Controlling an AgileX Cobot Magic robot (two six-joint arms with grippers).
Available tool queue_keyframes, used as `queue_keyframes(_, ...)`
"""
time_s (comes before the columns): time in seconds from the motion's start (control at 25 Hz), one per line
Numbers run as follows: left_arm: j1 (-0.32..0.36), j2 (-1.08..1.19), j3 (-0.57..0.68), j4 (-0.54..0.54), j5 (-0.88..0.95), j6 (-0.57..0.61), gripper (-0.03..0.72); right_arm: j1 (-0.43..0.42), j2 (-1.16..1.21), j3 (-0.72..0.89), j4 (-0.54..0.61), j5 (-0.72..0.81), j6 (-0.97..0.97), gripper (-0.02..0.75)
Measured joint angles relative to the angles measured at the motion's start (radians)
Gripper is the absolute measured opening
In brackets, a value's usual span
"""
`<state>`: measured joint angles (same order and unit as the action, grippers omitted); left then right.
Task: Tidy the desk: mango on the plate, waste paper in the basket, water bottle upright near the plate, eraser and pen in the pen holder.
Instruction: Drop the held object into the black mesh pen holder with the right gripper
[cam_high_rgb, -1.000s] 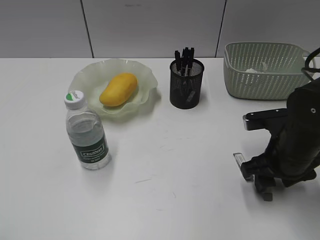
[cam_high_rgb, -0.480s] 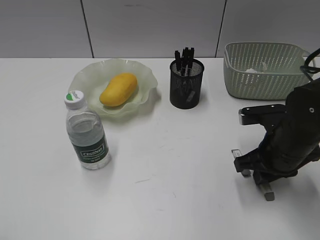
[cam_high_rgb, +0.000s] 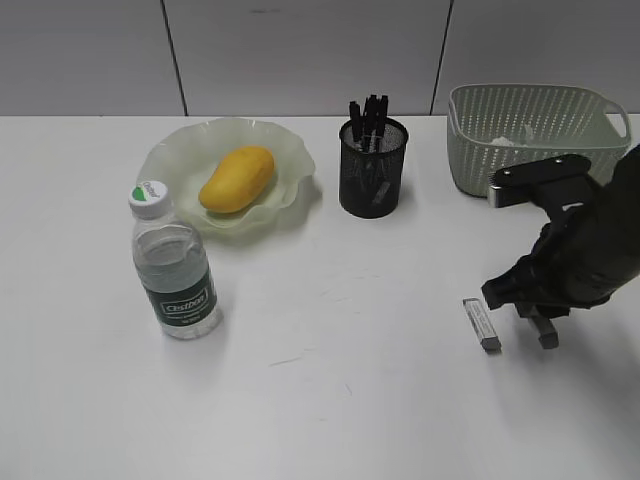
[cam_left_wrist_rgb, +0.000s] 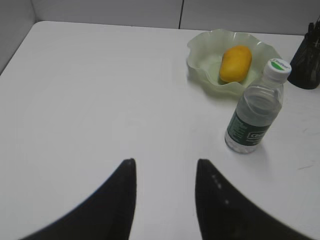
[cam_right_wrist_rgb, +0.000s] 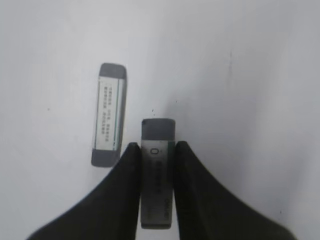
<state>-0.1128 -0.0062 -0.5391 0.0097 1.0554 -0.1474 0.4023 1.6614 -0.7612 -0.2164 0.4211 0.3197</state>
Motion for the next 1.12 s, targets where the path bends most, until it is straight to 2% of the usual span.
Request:
queue_keyframes(0.16,0.0,0.0,0.0,0.0,0.0,0.0,0.279,0.0,-0.025,-0.011,-0.021,-0.18,0.0,0.166)
queue_keyframes(0.24,0.0,0.0,0.0,0.0,0.0,0.0,0.267,0.0,-0.046,-0.043,-0.024,-0.38,0.0,0.166)
queue_keyframes(0.36,0.0,0.0,0.0,0.0,0.0,0.0,0.249,0.0,-0.017,-0.119,-0.037,-0.761,-0.017,0.165)
queue_keyframes(0.48,0.0,0.0,0.0,0.0,0.0,0.0,0.243,0.0,0.085,-0.223,-0.038,-0.957,-0.04,0.165)
queue_keyframes(0.68,0.0,0.0,0.0,0.0,0.0,0.0,0.241,0.0,0.283,-0.372,-0.04,-0.994,-0.046,0.165)
queue_keyframes(0.84,0.0,0.0,0.0,-0.004,0.0,0.0,0.241,-0.001,0.374,-0.425,-0.041,-0.989,-0.064,0.173)
queue_keyframes(0.92,0.0,0.0,0.0,-0.004,0.0,0.0,0.241,-0.001,0.389,-0.429,-0.041,-0.972,-0.096,0.239)
queue_keyframes(1.04,0.0,0.0,0.0,-0.002,0.0,0.0,0.239,-0.001,0.384,-0.429,-0.041,-0.943,-0.124,0.41)
queue_keyframes(1.12,0.0,0.0,0.0,-0.002,0.0,0.0,0.238,-0.001,0.357,-0.429,-0.033,-0.889,-0.131,0.476)
